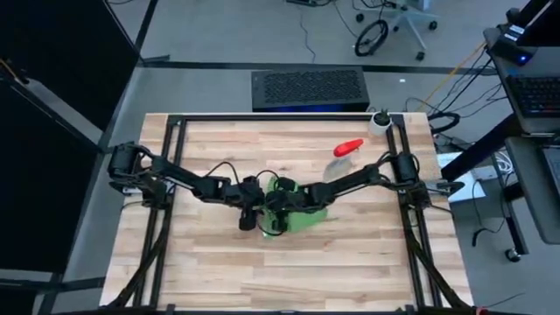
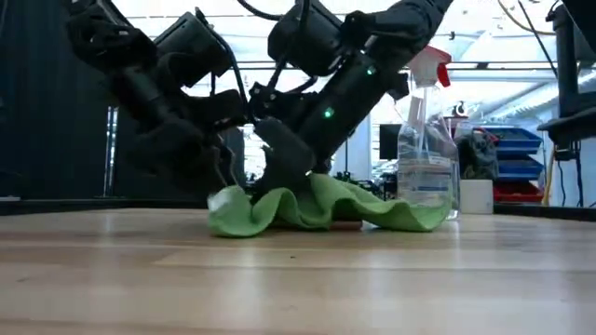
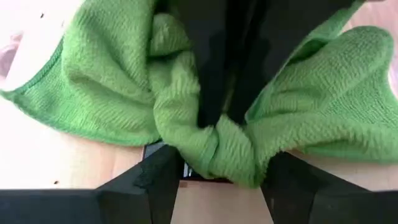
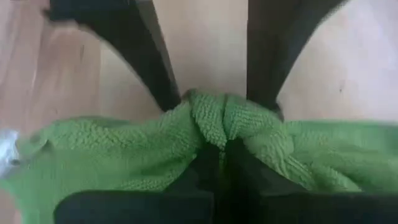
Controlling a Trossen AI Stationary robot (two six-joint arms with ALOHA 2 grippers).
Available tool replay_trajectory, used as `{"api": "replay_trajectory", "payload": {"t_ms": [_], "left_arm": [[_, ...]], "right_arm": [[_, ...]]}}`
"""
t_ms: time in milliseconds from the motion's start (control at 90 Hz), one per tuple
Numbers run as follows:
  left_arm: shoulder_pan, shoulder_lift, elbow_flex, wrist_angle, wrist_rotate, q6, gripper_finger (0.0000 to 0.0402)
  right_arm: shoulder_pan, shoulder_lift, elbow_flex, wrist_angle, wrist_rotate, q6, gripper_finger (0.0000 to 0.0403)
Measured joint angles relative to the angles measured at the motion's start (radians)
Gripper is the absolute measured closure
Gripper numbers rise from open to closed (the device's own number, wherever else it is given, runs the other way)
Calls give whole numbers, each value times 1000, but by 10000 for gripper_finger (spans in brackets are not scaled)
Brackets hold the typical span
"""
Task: Apply microfiber cloth
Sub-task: Wipe the back and front of the cellphone with the green microfiber cloth
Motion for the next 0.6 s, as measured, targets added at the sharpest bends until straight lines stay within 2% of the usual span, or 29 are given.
{"api": "replay_trajectory", "payload": {"t_ms": [333,467,600], "left_arm": [[0,1,-3,-44,2,1,218],[0,0,-5,-23,0,0,218],[0,-13,-4,-23,-1,-27,217]], "right_arm": [[89,-61,-3,-337,77,118,403],[93,-73,-13,-294,92,96,403],[79,-68,-16,-135,66,72,403]]}}
